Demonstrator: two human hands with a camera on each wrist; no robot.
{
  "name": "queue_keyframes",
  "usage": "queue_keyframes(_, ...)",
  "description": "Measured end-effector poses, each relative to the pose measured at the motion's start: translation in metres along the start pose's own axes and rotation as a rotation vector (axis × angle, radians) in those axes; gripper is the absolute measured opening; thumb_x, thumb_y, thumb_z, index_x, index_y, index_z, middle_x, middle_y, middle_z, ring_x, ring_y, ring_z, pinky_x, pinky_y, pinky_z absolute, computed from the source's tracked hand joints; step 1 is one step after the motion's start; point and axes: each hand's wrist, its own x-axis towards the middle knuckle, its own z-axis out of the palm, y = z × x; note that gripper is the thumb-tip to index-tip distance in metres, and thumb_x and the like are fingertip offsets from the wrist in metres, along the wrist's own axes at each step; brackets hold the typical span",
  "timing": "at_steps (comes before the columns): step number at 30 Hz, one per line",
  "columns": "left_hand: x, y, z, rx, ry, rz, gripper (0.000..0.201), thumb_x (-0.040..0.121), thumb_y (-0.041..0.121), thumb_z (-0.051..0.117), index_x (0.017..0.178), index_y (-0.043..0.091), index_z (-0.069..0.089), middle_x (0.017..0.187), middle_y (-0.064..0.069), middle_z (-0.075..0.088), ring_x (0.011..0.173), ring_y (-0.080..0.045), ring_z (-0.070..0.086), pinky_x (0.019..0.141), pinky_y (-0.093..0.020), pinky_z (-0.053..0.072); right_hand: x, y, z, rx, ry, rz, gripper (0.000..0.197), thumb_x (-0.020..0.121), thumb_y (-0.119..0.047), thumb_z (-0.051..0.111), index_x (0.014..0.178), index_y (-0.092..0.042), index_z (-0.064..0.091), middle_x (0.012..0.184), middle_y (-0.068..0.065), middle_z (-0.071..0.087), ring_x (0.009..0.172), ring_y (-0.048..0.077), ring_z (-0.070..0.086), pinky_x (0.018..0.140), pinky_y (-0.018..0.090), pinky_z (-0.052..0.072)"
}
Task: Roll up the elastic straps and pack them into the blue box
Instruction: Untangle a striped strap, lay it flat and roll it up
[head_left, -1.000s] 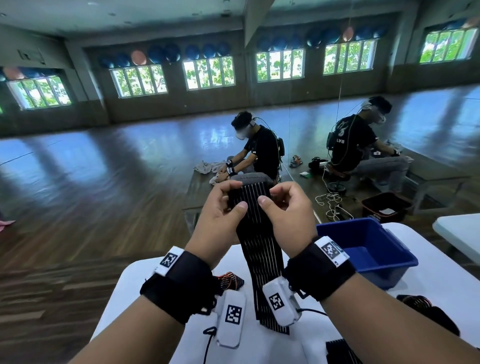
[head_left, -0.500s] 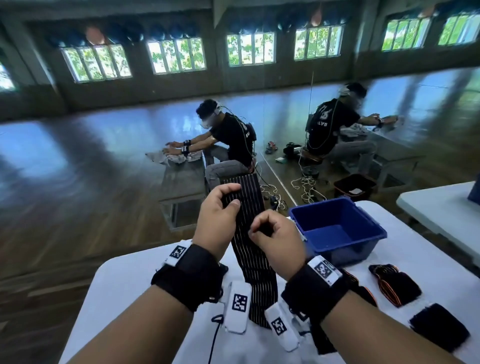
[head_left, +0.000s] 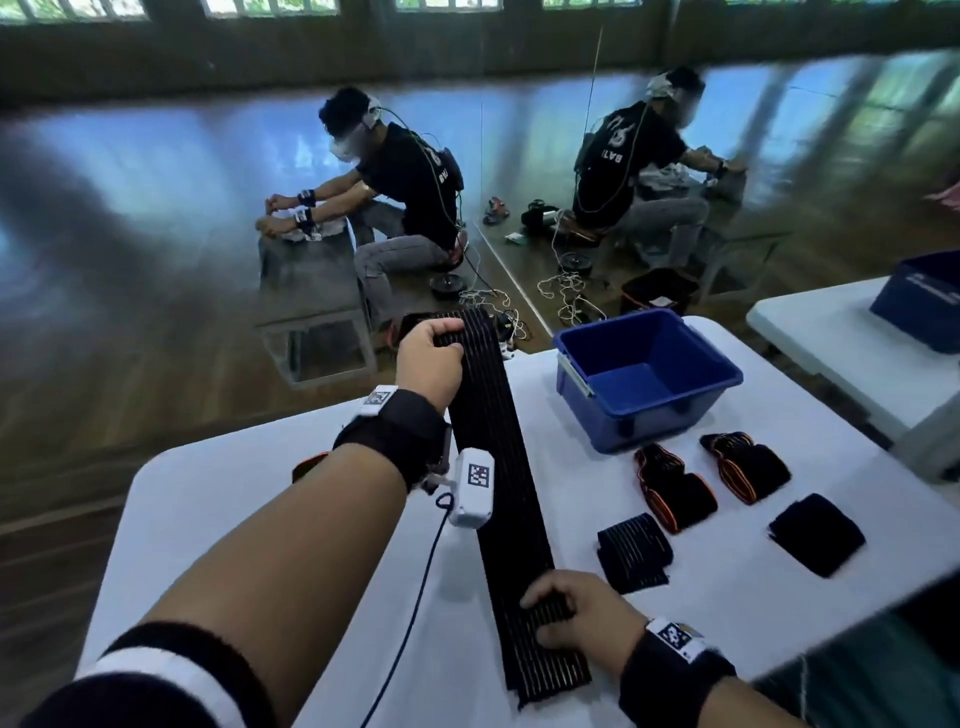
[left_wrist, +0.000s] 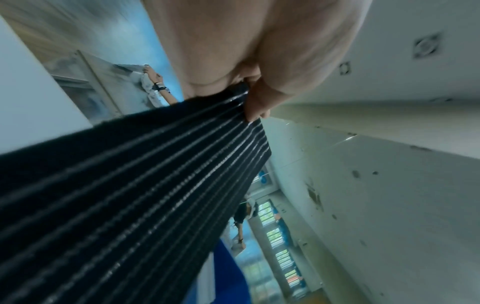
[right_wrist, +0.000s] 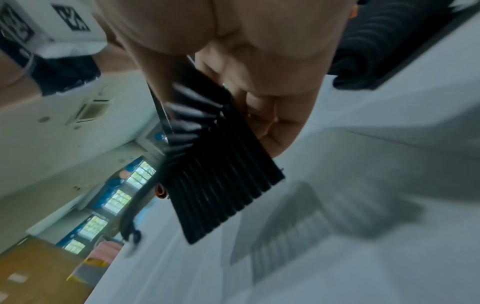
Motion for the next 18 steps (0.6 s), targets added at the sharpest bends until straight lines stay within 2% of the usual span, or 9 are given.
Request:
queue_keyframes(2,0.009,-0.03,0.003,0.088,-0.031,-0.031,0.032,0.087,-0.005,0.059,0.09,0.026,0.068,0.107,-0.016,0.073,0.088,-0.03,0.069,0.087,-0.041,0.058,-0.009,0.011,0.005,0.02,0.019,0.06,0.029,0.076,0.009,0.072,0.093,-0.015,0.072,0.098,0.008,0.073,0.086,0.013,0.07,0.078,0.031,0.057)
queue_keyframes(4,0.017,-0.058,0.005,0.17,-0.038,-0.061,0.03,0.086,-0.002,0.062,0.092,0.026,0.068,0.106,-0.012,0.074,0.09,-0.028,0.069,0.087,-0.039,0.058,-0.018,0.023,0.012,-0.01,0.054,0.112,0.022,0.081,-0.003,0.075,0.095,-0.02,0.071,0.103,0.005,0.072,0.089,0.011,0.069,0.082,0.032,0.058)
queue_keyframes(6,0.024,-0.083,0.005,0.233,-0.04,-0.092,0.028,0.084,-0.001,0.066,0.089,0.027,0.068,0.104,-0.01,0.074,0.093,-0.027,0.07,0.088,-0.041,0.059,-0.029,0.031,0.018,-0.028,0.106,0.182,0.016,0.084,-0.013,0.075,0.095,-0.024,0.069,0.103,0.003,0.067,0.081,0.009,0.065,0.069,0.026,0.058)
queue_keyframes(8,0.03,-0.104,0.003,0.278,-0.061,-0.125,0.027,0.081,-0.002,0.071,0.085,0.024,0.068,0.106,-0.012,0.074,0.091,-0.025,0.069,0.09,-0.041,0.058,-0.036,0.039,0.022,-0.005,0.165,0.232,0.014,0.086,-0.014,0.073,0.095,-0.023,0.068,0.097,0.001,0.061,0.07,0.006,0.06,0.058,0.021,0.054)
queue_keyframes(11,0.033,-0.135,0.002,0.352,-0.098,-0.181,0.025,0.079,-0.001,0.077,0.087,0.021,0.068,0.107,-0.011,0.072,0.092,-0.024,0.068,0.091,-0.041,0.058,-0.045,0.054,0.027,0.073,0.236,0.245,0.017,0.082,-0.014,0.073,0.091,-0.027,0.065,0.102,0.006,0.068,0.079,0.019,0.067,0.061,0.037,0.059)
queue_keyframes(12,0.033,-0.143,0.003,0.374,-0.111,-0.193,0.026,0.078,-0.001,0.078,0.086,0.022,0.068,0.106,-0.01,0.071,0.093,-0.026,0.068,0.09,-0.042,0.059,-0.048,0.058,0.03,0.1,0.264,0.253,0.02,0.081,-0.014,0.073,0.09,-0.028,0.063,0.103,0.005,0.07,0.08,0.023,0.067,0.059,0.038,0.058)
queue_keyframes(14,0.032,-0.155,0.005,0.413,-0.137,-0.185,0.025,0.08,-0.001,0.074,0.089,0.021,0.069,0.103,-0.008,0.07,0.095,-0.028,0.068,0.091,-0.042,0.058,-0.052,0.064,0.035,0.084,0.326,0.236,0.024,0.081,-0.014,0.073,0.093,-0.027,0.056,0.098,-0.005,0.07,0.079,0.019,0.064,0.058,0.033,0.053)
queue_keyframes(16,0.033,-0.164,0.009,0.434,-0.162,-0.162,0.025,0.084,-0.003,0.066,0.093,0.02,0.069,0.102,-0.006,0.068,0.097,-0.028,0.068,0.093,-0.042,0.057,-0.056,0.067,0.038,-0.007,0.391,0.213,0.028,0.082,-0.015,0.073,0.098,-0.024,0.053,0.09,-0.014,0.063,0.083,0.012,0.06,0.066,0.021,0.049)
queue_keyframes(18,0.034,-0.167,0.014,0.451,-0.194,-0.137,0.025,0.086,-0.004,0.062,0.095,0.019,0.069,0.105,-0.008,0.069,0.096,-0.027,0.067,0.093,-0.04,0.057,-0.06,0.07,0.037,-0.07,0.434,0.203,0.031,0.08,-0.02,0.074,0.098,-0.028,0.05,0.085,-0.011,0.053,0.081,0.01,0.053,0.069,0.018,0.045)
